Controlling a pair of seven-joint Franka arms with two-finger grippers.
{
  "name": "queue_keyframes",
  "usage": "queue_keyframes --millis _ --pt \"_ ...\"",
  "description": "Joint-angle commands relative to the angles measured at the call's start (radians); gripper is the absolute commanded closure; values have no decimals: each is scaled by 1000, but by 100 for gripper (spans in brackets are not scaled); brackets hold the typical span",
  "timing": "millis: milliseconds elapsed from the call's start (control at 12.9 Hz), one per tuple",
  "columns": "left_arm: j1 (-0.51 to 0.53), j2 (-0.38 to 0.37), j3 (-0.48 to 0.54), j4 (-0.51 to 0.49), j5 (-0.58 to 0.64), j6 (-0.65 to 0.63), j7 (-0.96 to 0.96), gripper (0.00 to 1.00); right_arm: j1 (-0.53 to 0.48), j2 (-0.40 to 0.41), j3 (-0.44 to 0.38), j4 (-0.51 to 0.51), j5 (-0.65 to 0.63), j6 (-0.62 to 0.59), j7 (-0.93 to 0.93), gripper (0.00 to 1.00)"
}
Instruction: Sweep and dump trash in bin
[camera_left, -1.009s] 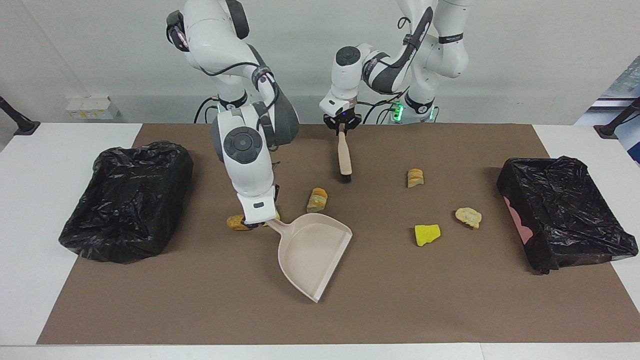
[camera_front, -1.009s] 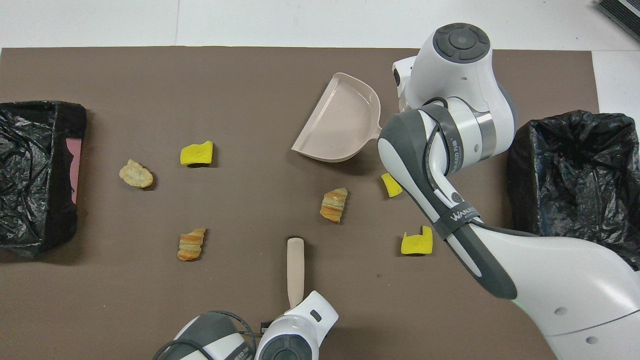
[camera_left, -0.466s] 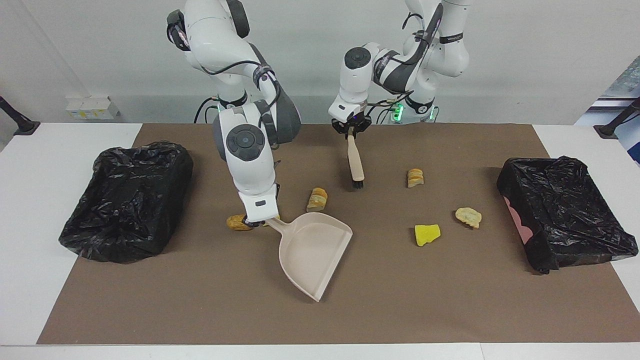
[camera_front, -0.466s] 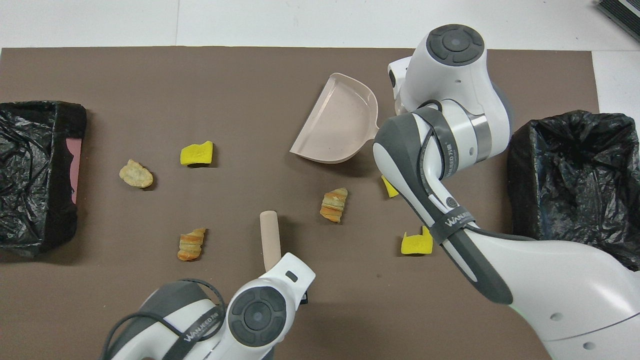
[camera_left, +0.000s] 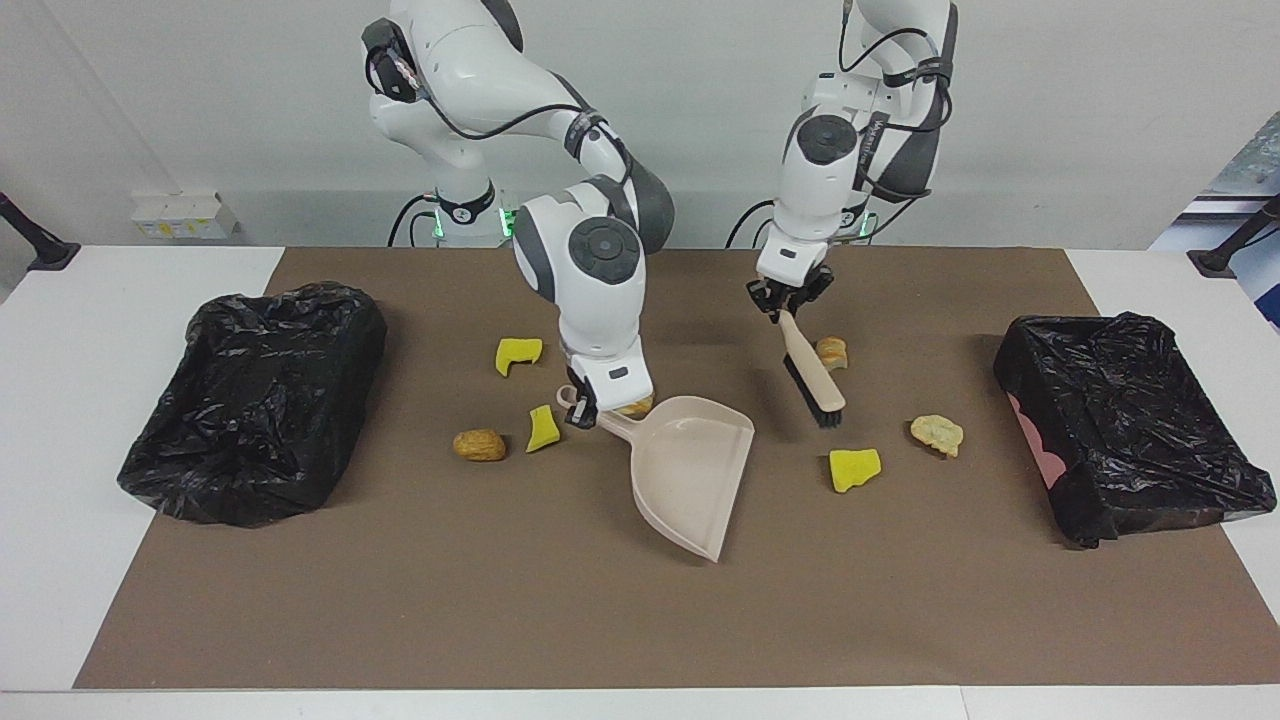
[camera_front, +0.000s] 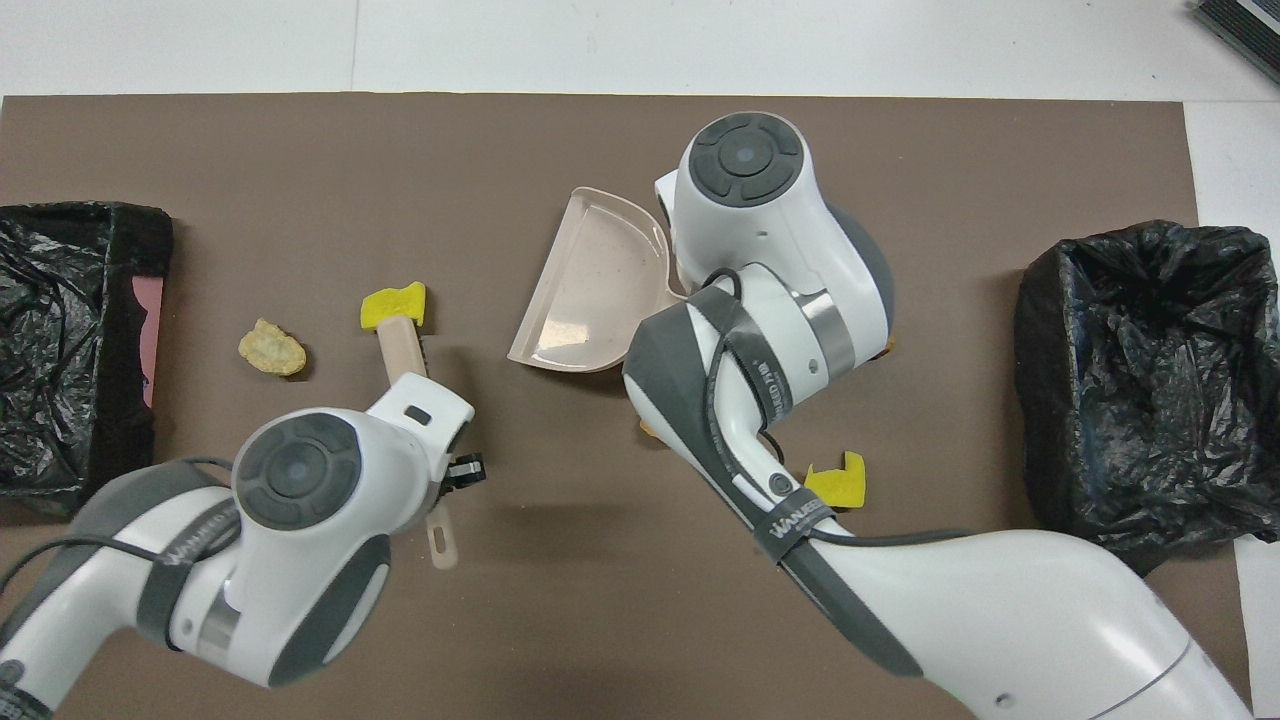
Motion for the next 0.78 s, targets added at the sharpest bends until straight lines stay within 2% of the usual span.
queue_keyframes --millis 0,155,310,698 --pt "173 45 -12 43 24 -6 154 100 24 -10 3 -34 -48 44 6 100" --pt "313 82 -13 78 48 14 273 100 47 -13 3 -53 -69 40 -9 100" --pt "407 114 -12 98 51 25 369 100 47 -16 3 -85 -79 46 -41 100" --pt "487 151 -12 66 138 73 390 100 38 -28 3 -131 -82 81 -126 100"
